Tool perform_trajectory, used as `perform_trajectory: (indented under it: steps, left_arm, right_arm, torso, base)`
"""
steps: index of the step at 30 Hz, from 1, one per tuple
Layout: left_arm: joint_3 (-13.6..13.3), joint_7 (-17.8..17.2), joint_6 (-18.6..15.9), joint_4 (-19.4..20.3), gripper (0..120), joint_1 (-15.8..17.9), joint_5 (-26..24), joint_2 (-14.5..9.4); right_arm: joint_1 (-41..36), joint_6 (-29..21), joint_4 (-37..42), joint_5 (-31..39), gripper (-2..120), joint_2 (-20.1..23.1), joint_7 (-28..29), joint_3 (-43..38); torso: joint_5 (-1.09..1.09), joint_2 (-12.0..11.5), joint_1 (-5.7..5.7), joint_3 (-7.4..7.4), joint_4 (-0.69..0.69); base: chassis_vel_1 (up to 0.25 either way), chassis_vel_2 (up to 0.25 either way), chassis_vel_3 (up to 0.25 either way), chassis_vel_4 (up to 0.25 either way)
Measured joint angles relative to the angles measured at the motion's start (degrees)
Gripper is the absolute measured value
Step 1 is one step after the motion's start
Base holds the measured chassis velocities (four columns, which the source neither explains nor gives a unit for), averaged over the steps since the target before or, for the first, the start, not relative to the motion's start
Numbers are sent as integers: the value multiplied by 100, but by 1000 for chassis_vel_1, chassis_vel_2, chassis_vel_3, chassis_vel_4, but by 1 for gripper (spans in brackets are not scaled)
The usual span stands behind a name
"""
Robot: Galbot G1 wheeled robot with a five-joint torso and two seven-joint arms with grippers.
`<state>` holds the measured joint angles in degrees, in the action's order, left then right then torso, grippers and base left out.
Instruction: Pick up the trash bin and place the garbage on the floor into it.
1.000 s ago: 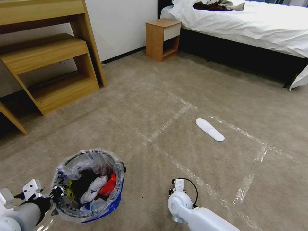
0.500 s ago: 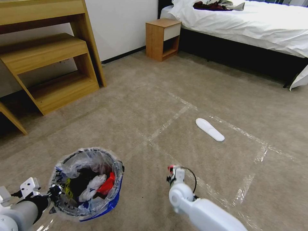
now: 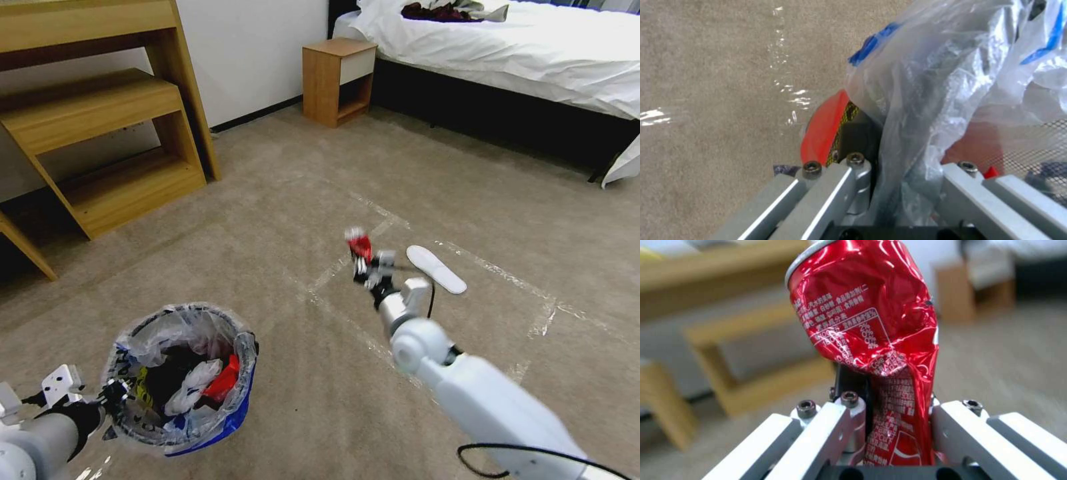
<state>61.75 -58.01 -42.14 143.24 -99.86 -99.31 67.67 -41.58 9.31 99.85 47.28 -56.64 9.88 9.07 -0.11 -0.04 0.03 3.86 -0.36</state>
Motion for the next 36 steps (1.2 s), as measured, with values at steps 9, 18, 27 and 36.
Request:
perform_trajectory:
  steps: [9, 18, 27, 36]
  left_arm:
    - [-39, 0, 0, 0, 0, 25, -25, 51]
    - [-72, 9, 0, 0, 0, 41, 0, 147]
    - [-77, 31, 0, 0, 0, 44, 17, 286]
    - [-77, 57, 0, 0, 0, -8, 117, 478]
  right_arm:
    - [704, 736, 654, 741, 6, 190, -1585, 12]
    - [1343, 594, 1886, 1919, 6, 596, -2842, 766]
    - [2193, 603, 2120, 2213, 6, 428, -3188, 2009]
    - [2692, 610, 1733, 2314, 6, -163, -3176, 3172]
  torso:
    - [0, 0, 0, 0, 2]
    - [-1, 1, 0, -1, -1]
    - [-2, 1, 0, -1, 1]
    - [-1, 1, 0, 0, 0]
  base:
    - [0, 0, 0, 0]
    - [0, 0, 0, 0]
    - [0, 0, 0, 0]
    - [0, 0, 0, 0]
